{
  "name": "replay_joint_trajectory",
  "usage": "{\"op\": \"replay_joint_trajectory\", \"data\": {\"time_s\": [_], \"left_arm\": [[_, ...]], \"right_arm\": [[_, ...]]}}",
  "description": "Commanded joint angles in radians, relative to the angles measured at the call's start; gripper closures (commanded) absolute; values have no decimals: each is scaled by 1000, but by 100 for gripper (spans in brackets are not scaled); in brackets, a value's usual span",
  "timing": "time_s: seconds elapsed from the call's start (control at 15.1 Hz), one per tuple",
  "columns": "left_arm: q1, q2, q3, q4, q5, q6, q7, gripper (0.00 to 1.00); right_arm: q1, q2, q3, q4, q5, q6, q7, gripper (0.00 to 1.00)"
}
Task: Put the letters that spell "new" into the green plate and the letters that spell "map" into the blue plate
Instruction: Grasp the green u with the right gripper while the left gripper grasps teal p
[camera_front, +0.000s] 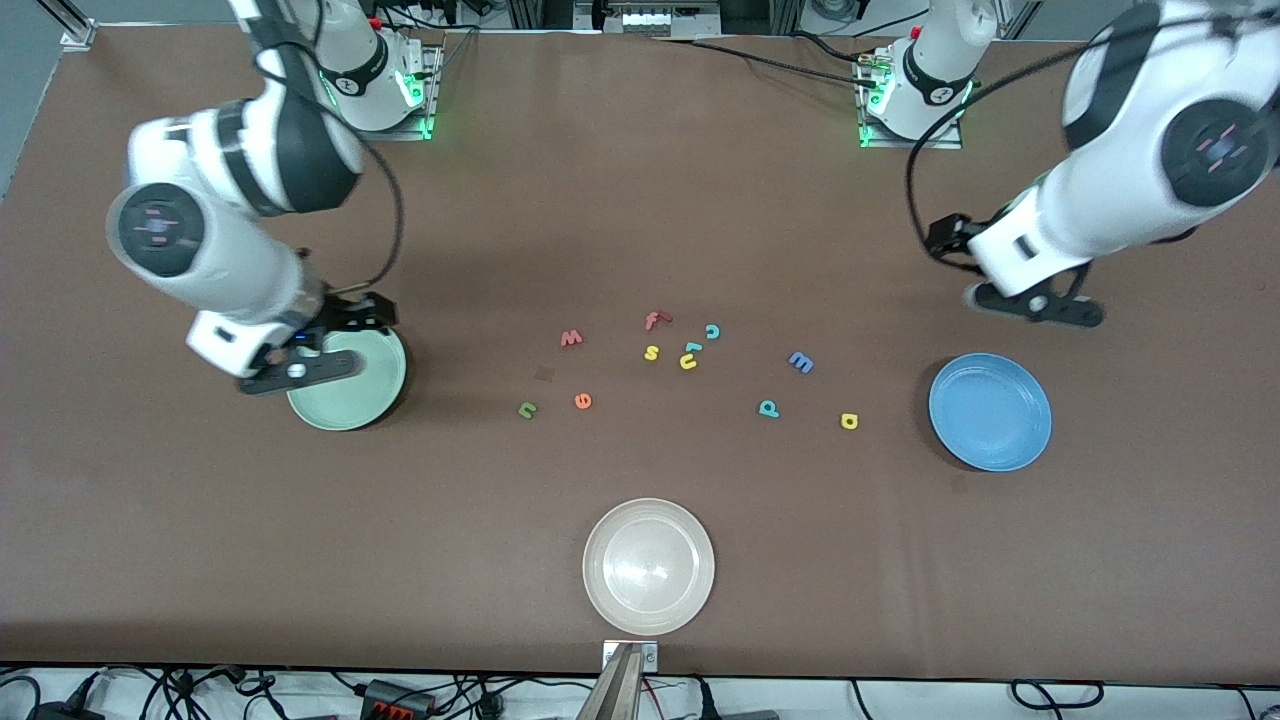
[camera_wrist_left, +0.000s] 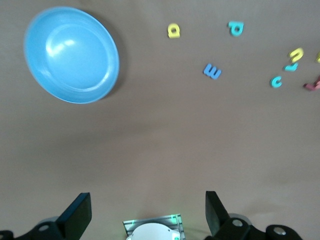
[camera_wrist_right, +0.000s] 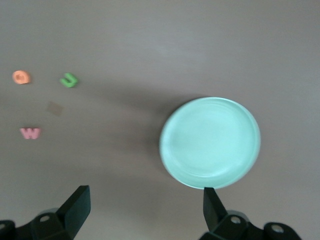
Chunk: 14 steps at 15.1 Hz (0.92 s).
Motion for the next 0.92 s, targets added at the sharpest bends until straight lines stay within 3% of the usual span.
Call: {"op": "replay_joint_trajectory", "data": {"time_s": [0.0, 0.26, 0.53, 0.66, 0.86], "left_arm": [[-32, 118, 2, 60, -17, 52, -19, 0], [-54, 259, 2, 102, -13, 228, -88, 0], [-113, 394, 1, 123, -11, 445, -74, 0], [-135, 457, 1, 128, -6, 532, -62, 0], [-164, 520, 1, 131, -5, 684, 18, 0]], "right_arm": [[45, 65, -10, 11, 7, 38, 6, 0], [134, 172, -8, 19, 7, 150, 7, 0], [144, 270, 0, 33, 7, 282, -11, 0], [144, 316, 19, 34, 8, 339, -1, 6], [144, 370, 20, 36, 8, 408, 6, 22]]}}
